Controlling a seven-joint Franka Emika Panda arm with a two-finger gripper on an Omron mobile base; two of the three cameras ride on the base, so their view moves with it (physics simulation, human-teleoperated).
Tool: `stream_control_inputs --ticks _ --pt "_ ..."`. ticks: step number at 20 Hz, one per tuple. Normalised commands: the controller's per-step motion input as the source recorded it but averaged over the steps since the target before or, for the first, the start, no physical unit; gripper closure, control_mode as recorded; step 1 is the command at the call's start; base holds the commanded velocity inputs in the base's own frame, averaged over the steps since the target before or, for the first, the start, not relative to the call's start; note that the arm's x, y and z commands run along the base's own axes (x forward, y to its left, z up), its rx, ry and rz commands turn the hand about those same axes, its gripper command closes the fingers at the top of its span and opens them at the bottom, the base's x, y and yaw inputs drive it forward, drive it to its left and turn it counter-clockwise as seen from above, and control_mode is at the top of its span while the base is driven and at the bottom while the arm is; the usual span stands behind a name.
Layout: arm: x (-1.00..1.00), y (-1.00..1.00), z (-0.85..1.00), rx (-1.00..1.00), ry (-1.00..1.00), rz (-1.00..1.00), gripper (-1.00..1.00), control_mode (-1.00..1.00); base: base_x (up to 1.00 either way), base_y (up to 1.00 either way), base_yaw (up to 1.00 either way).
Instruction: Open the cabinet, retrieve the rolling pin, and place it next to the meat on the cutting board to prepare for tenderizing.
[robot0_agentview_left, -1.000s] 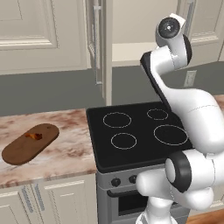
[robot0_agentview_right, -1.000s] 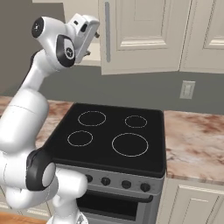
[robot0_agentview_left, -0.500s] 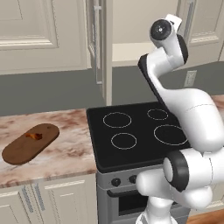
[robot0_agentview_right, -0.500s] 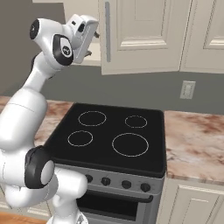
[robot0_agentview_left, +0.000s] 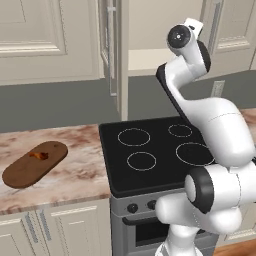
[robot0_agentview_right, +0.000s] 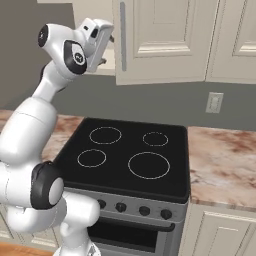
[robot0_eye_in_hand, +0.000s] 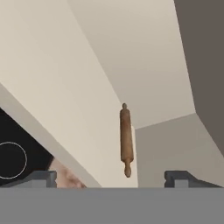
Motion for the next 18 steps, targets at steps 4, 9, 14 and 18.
stream_control_inputs --ticks 4,9,14,18 --pt "0.44 0.00 -0.01 0.00 0.00 0.01 -1.00 -1.00 0.00 0.00 0.00" --pt "0.17 -0.09 0.00 0.00 0.01 0.00 -1.00 -1.00 0.00 0.00 0.00" --pt "-0.16 -0.33 -0.03 0.00 0.00 -0.10 -1.00 -1.00 0.00 0.00 0.00" --pt "-0.42 -0.51 -0.05 0.00 0.00 -0.16 -1.00 -1.00 0.00 0.00 0.00"
